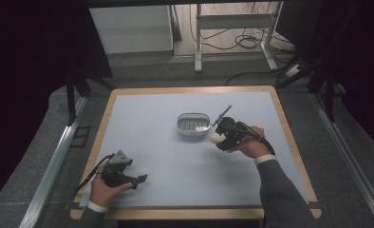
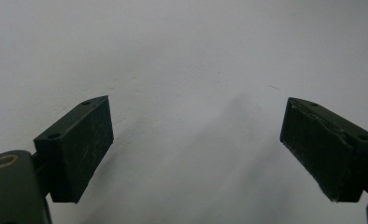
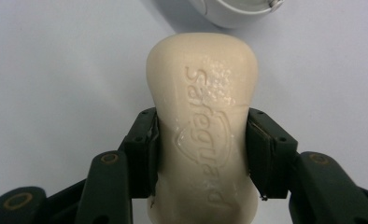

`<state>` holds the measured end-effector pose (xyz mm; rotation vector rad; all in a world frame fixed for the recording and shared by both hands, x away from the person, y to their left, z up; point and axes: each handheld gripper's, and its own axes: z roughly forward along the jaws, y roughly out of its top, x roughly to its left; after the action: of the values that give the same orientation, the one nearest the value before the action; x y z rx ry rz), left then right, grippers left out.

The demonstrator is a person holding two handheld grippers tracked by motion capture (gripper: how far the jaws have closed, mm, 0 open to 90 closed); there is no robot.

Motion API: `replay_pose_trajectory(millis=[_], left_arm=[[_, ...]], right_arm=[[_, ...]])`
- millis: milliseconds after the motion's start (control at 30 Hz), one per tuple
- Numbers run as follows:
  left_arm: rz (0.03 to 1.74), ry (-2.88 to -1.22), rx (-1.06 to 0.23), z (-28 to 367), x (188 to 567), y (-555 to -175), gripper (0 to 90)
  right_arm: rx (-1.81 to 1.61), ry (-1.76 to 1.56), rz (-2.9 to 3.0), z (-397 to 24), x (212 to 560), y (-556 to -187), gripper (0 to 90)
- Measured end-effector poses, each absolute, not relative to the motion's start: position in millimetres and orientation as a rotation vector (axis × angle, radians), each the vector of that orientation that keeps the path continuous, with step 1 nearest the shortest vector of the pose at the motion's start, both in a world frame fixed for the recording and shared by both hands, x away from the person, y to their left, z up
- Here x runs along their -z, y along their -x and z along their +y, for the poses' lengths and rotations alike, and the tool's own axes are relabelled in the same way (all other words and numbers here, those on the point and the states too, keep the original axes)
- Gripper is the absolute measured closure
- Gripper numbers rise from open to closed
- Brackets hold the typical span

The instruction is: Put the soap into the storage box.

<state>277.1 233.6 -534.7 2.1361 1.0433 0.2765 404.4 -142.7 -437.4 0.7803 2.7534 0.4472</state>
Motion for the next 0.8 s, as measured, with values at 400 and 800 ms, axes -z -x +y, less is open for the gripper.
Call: replay_pose_trajectory(millis=[400,800], left_arm=[[1.041,-2.141,-0.275,234,535,-277,10.0],[1.041,-2.131,-0.272,233,535,-277,10.0]], right_arm=[[-0.456,-0.779,2.751,-136,438,-421,49.3],[-0.475,-0.756,2.750,-129,435,-429,49.3]])
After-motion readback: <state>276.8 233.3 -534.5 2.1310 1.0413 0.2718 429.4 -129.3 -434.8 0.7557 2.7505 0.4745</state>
